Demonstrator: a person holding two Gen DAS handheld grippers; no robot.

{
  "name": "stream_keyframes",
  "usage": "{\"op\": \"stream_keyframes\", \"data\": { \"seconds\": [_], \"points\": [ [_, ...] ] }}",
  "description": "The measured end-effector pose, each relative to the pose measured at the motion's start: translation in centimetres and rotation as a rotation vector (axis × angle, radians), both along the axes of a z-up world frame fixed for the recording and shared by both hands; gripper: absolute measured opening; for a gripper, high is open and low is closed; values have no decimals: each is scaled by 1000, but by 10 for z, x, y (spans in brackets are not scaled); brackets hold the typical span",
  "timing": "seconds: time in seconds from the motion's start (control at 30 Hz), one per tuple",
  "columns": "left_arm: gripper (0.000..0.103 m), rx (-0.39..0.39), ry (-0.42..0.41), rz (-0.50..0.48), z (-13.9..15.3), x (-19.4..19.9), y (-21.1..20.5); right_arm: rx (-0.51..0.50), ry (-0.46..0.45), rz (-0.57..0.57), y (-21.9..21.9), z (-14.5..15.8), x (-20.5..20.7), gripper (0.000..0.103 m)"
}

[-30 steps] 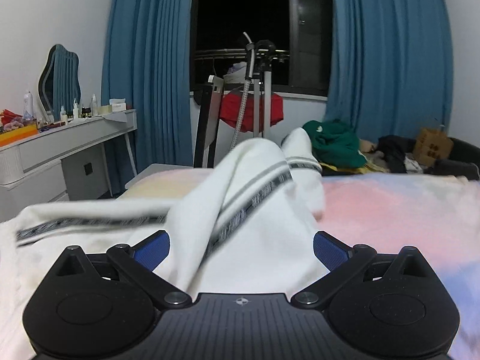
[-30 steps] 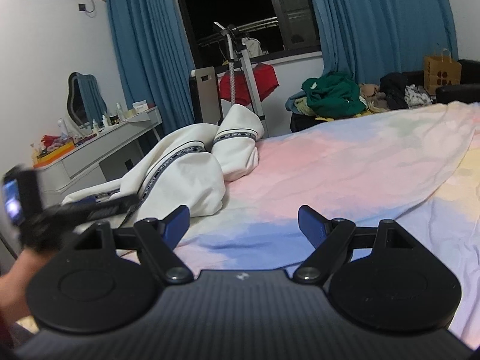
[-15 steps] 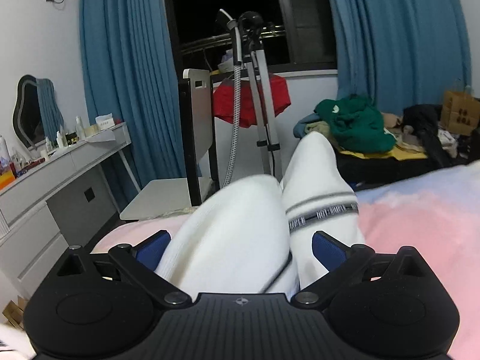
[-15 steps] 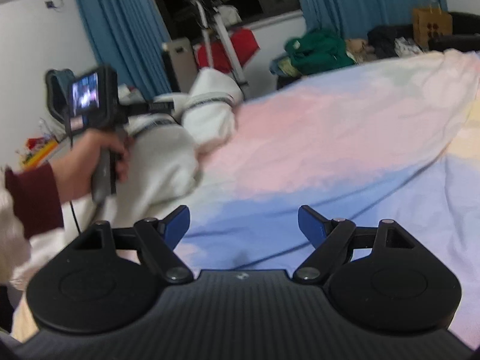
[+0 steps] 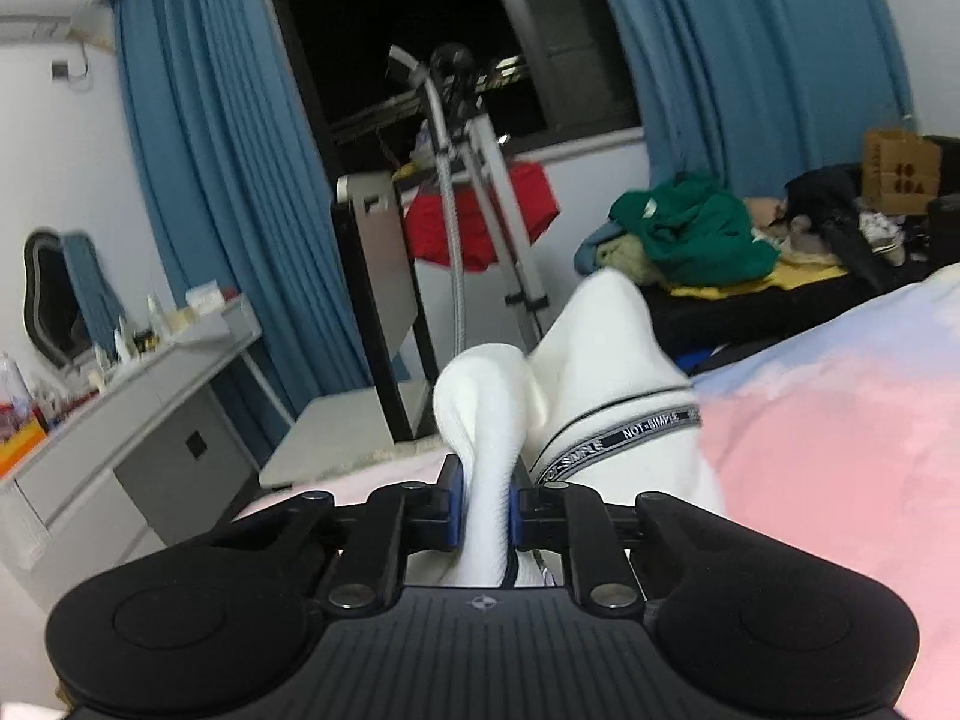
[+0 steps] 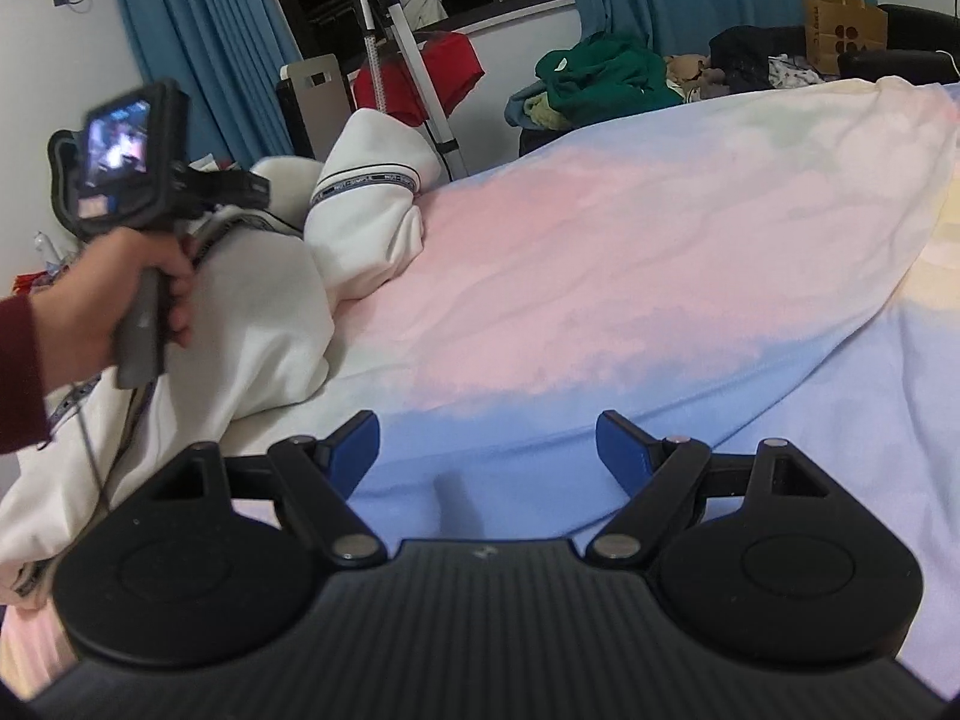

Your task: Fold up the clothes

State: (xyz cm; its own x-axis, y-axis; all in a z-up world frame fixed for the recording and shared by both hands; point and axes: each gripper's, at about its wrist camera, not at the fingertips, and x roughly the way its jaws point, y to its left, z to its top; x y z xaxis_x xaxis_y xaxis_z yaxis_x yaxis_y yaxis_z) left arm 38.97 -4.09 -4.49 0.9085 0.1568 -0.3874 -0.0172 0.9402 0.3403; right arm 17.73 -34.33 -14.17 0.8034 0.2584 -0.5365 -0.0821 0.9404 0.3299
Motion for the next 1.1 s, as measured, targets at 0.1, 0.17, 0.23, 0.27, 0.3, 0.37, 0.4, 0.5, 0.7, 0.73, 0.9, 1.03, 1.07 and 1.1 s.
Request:
{"op": "stream_keyframes", "data": {
  "seconds": [0.1, 0.17, 0.23, 0.27, 0.3, 0.37, 0.4, 0.5, 0.7, 0.73, 0.9, 1.03, 1.07, 1.1],
  "points": [
    [13, 44, -28, -56, 18, -38, -3, -6, -18, 2, 1, 4, -3, 81],
    [12, 55, -40, -94, 33, -69, -3, -11, -30, -2, 2, 8, -5, 81],
    [12, 49, -51, -132, 46, -102, -4, -18, -48, -7, 3, 13, -9, 81],
    [12, 54, -50, -158, 45, -120, -5, -20, -54, -11, 2, 15, -10, 81],
    [12, 58, -49, -185, 45, -138, -6, -18, -58, -16, 1, 16, -12, 81],
    [12, 67, -48, -238, 45, -174, -8, -8, -64, -25, -3, 20, -17, 81],
    [12, 71, -47, -265, 45, -191, -9, 0, -67, -31, -5, 21, -20, 81],
    [11, 71, -28, -342, 33, -245, -13, 19, -86, -50, -13, 28, -30, 81],
    [12, 25, 96, -443, -39, -310, -19, 60, -96, -56, -18, 32, -49, 81],
    [12, -13, 116, -430, -49, -311, -16, 60, -97, -50, -18, 33, -51, 81],
    [13, -141, 189, -381, -85, -312, -7, 94, -83, -26, -15, 31, -55, 81],
    [14, -178, 216, -380, -83, -310, -1, 194, -34, -24, -21, 21, -48, 81],
    [14, -195, 221, -377, -82, -310, 1, 232, -16, -31, -24, 17, -45, 81],
    [15, -208, 224, -374, -82, -311, 3, 271, 2, -41, -27, 13, -42, 81]
  ]
}}
